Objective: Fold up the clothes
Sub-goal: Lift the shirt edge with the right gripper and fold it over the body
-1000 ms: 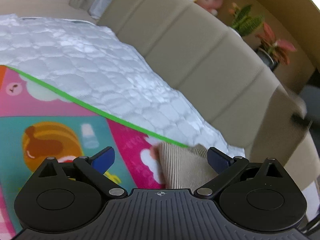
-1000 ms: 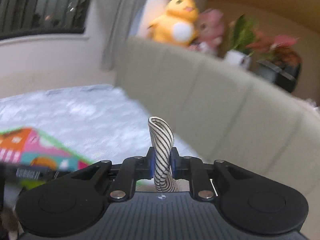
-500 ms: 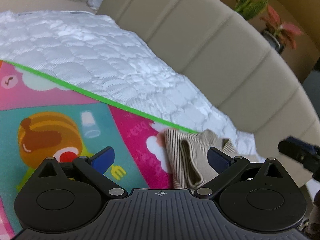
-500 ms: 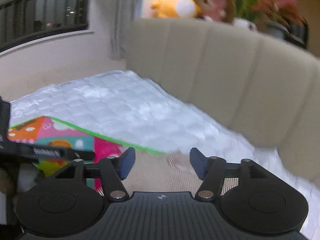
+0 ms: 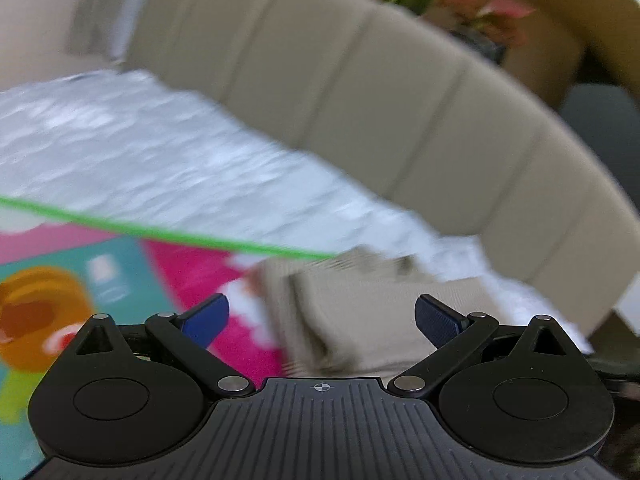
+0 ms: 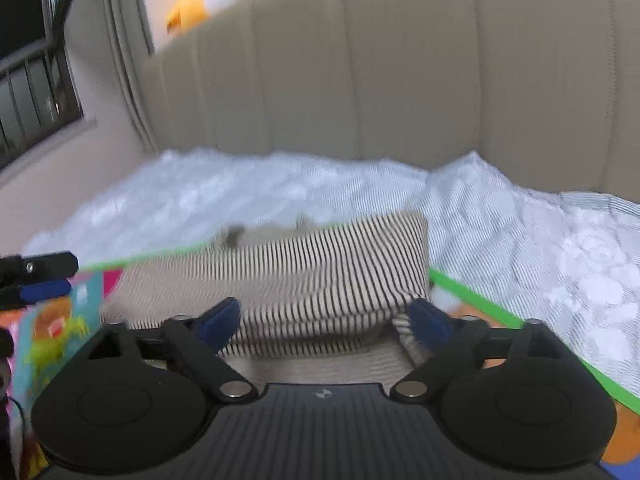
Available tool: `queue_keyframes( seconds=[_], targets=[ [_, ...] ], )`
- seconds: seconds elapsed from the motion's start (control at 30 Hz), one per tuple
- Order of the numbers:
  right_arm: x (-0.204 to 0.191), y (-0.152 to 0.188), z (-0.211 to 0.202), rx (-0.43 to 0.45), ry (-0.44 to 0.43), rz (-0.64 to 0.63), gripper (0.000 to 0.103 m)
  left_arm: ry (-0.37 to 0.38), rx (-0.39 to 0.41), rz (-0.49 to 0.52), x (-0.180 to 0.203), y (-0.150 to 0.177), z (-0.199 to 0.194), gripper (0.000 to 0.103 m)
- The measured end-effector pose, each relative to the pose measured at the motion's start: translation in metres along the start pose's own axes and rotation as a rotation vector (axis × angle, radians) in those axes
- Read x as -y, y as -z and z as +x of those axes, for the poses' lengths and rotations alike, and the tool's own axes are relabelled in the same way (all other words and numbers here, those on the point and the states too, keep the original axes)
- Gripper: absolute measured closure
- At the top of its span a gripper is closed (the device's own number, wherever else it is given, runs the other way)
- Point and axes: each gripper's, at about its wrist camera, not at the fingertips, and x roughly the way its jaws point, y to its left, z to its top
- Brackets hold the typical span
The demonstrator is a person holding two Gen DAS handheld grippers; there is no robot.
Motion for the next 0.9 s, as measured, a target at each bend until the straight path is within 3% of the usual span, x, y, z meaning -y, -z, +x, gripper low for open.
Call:
queue_keyframes(
  seconds=[0.2, 0.37, 0.47, 0.63, 0.7, 0.8, 0.9],
  targets=[
    [0.000, -0.006, 0.008, 0.048, -0.032, 0.053, 0.000, 0.037, -0.076, -0.024, 0.022, 0.001, 0.028, 0.001],
    [0.004, 0.005, 0.003, -0.027, -0.028, 0.019, 0.000, -0.029, -0.166, -0.044, 0.012, 0.017, 0.056, 0.001],
    [0.003, 0.002, -0.017, 0.026, -0.032, -0.024, 0.000, -0.048, -0.226, -0.047, -0.004, 0.026, 0.059, 0.001],
    [-0.002, -0.025, -0.008, 0.074, -0.035, 0.005, 0.000, -0.034, -0.233, -0.012, -0.007, 0.029, 0.057, 0.001],
    [0.003, -0.032, 0.013, 0.033, -0.042, 0.055, 0.000, -0.033, -0.235, 0.003, -0.007, 0.029, 0.056, 0.001],
    [0.013, -0.020, 0.045, -0.101, -0.032, 0.131, 0.000, -0.037, -0.234, 0.014, -0.008, 0.028, 0.055, 0.001],
    [0.005, 0.004, 0.051, -0.127, 0.016, 0.022, 0.000, -0.051, -0.223, -0.003, -0.012, 0.024, 0.054, 0.001]
  ],
)
